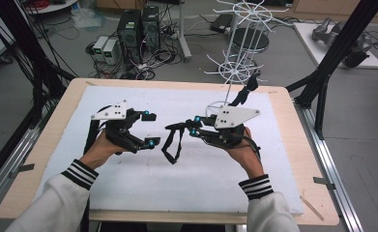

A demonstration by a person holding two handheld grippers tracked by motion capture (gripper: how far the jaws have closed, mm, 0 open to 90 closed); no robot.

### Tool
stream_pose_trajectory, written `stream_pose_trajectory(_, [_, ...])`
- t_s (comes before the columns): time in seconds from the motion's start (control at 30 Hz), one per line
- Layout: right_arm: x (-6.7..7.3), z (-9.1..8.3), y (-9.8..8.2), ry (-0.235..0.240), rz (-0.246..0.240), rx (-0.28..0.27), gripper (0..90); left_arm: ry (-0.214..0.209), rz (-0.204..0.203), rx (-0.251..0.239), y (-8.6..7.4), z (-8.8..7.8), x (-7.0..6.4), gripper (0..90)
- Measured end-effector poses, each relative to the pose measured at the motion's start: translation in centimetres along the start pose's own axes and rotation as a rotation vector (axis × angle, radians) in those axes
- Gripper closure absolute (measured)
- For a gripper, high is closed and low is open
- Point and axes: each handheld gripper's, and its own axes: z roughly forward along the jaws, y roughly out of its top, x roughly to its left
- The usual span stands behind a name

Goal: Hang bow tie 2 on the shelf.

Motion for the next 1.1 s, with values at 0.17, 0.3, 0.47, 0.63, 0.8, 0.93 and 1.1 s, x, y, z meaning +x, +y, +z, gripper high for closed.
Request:
stream_pose_trajectory(0.17, [-0.5, -0.9, -0.1, -0.078, 0.02, -0.03, 83.1, 0.021, 0.03, 0.015, -0.1, -0.5, -0.3, 12.5])
stream_pose_trajectory(0.3, [-0.9, -1.4, -0.2, -0.138, 0.045, -0.046, 83.1, 0.053, 0.033, 0.007, -0.5, -1.1, -0.4, 12.5])
stream_pose_trajectory(0.47, [-1.3, -2.0, -0.3, -0.199, 0.057, -0.065, 83.0, 0.088, 0.034, 0.003, -1.1, -2.2, -0.3, 12.5])
stream_pose_trajectory(0.63, [-1.7, -2.6, -0.3, -0.278, 0.067, -0.102, 83.0, 0.141, 0.045, -0.006, -1.8, -3.4, -0.4, 12.5])
stream_pose_trajectory(0.8, [-2.3, -3.0, -0.6, -0.341, 0.101, -0.124, 83.1, 0.21, 0.055, -0.027, -2.6, -4.8, -0.5, 12.5])
stream_pose_trajectory(0.93, [-2.6, -3.2, -0.7, -0.388, 0.103, -0.149, 83.0, 0.258, 0.044, -0.054, -3.3, -5.8, -0.6, 12.5])
stream_pose_trajectory(1.1, [-3.1, -3.6, -1.0, -0.431, 0.114, -0.161, 83.0, 0.304, 0.028, -0.063, -4.4, -7.1, -0.5, 12.5])
